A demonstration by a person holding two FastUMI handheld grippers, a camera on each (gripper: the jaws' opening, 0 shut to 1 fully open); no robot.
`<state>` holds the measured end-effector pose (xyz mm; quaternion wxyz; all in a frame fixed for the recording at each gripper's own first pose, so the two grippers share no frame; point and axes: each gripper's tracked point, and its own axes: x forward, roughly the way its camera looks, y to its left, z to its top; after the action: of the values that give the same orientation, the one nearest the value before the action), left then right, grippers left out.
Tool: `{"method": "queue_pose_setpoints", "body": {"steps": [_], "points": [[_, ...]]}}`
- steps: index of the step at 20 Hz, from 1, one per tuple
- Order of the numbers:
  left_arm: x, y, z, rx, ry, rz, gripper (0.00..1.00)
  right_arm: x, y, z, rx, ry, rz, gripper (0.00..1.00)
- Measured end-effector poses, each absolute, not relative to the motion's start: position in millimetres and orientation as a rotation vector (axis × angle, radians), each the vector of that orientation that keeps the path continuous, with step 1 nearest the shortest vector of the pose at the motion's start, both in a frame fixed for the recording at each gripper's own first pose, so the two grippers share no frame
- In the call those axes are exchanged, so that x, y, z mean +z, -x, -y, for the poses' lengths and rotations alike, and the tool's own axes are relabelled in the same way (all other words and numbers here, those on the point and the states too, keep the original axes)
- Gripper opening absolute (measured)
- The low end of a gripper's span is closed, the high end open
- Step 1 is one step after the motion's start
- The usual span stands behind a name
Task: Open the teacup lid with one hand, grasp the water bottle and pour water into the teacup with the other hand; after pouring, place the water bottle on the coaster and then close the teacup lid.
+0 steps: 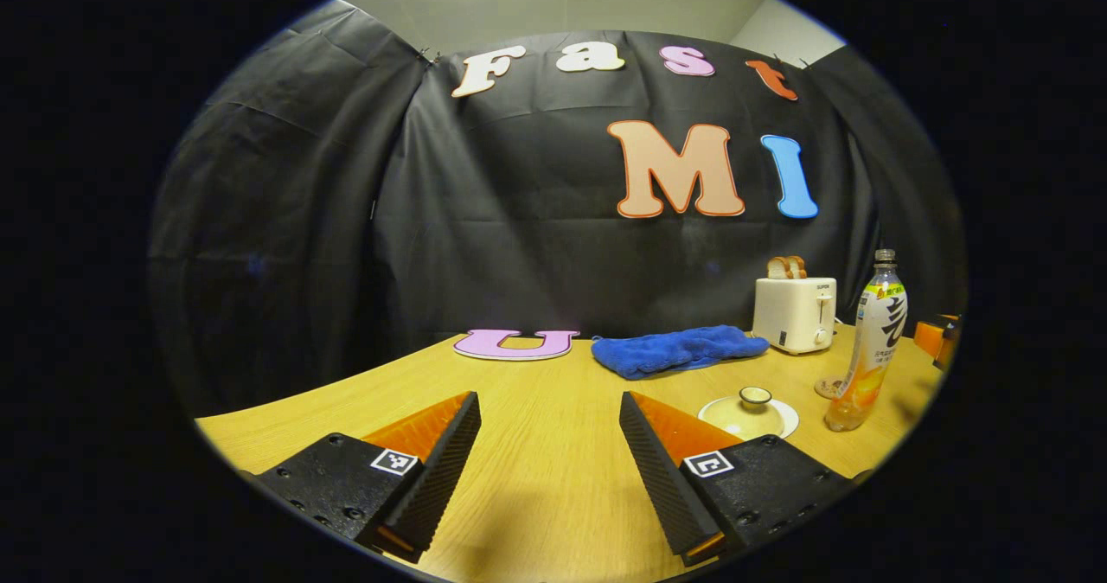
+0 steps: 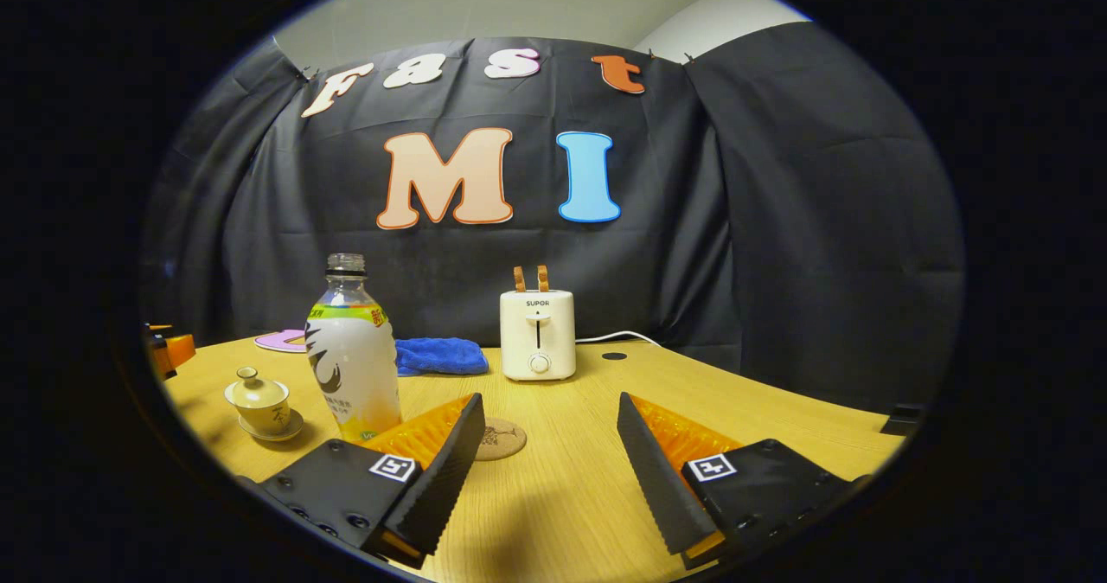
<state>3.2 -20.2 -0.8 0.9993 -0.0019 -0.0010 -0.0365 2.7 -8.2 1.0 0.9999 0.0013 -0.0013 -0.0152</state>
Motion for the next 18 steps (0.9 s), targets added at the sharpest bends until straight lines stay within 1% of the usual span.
{"method": "queue_pose_setpoints", "body": {"steps": [4, 10, 13, 15, 18], "points": [[-0.7, -4.0, 43.6, -0.186, 0.007, 0.006, 0.94, 0.8, -2.7, 8.1, -0.03, -0.002, 0.002, 0.96], [0.3, 2.1, 85.3, -0.407, 0.012, 0.012, 0.94, 0.7, -2.8, 8.4, -0.03, -0.003, 0.003, 0.96], [0.7, 4.4, 101.1, -0.486, 0.011, 0.013, 0.93, 1.0, -3.0, 9.0, -0.035, -0.003, 0.003, 0.97], [0.2, 4.9, 111.4, -0.522, 0.012, 0.013, 0.88, 1.0, -2.6, 8.9, -0.035, -0.003, 0.003, 0.96], [-0.7, 1.8, 125.6, -0.57, 0.012, 0.008, 0.88, 0.4, -3.0, 8.8, -0.035, -0.003, 0.003, 0.96]]}}
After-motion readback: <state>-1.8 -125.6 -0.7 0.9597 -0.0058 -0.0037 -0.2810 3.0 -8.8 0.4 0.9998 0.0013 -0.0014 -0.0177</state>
